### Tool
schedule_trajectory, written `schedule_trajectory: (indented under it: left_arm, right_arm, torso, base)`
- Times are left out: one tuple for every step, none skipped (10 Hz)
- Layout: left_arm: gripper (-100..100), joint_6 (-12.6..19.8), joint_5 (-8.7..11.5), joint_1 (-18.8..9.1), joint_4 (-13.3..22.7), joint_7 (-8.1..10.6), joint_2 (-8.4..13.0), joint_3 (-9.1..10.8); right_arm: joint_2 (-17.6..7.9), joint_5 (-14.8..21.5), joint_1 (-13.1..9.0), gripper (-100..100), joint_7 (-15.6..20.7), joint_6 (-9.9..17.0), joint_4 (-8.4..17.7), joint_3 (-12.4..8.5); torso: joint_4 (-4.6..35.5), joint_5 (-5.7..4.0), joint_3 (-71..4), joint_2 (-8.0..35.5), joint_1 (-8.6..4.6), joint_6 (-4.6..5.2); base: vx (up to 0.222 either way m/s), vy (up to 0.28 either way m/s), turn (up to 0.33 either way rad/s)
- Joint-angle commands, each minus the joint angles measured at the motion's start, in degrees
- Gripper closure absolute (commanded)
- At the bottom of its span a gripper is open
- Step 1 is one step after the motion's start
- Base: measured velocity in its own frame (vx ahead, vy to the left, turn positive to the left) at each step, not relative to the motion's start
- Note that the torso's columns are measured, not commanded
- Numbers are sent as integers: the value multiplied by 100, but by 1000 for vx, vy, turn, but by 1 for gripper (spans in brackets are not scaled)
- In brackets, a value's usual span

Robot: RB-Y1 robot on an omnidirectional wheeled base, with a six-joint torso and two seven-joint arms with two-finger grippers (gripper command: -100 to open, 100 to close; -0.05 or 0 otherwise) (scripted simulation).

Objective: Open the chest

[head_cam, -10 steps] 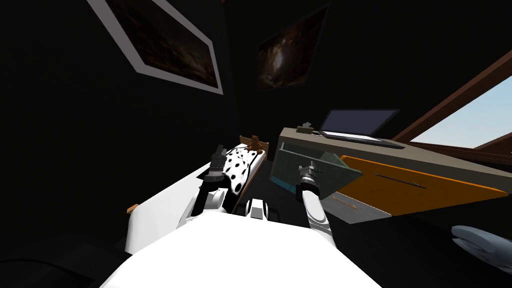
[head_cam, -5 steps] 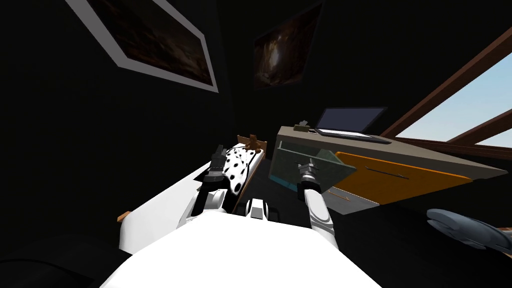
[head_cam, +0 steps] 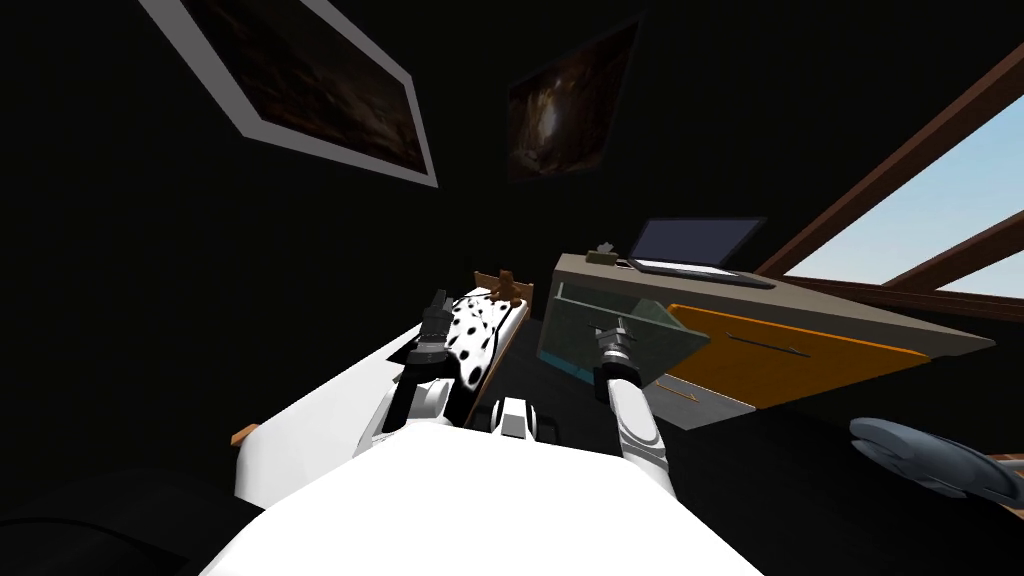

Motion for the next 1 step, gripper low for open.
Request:
schedule_trajectory:
  left_arm:
    - [0, 0, 0, 0, 0, 0, 0, 0]
  right_arm:
    - [1, 0, 2, 0, 0, -2, 3, 1]
  torso:
    - [-2, -1, -1, -2, 0, -1]
  base:
    - [0, 0, 0]
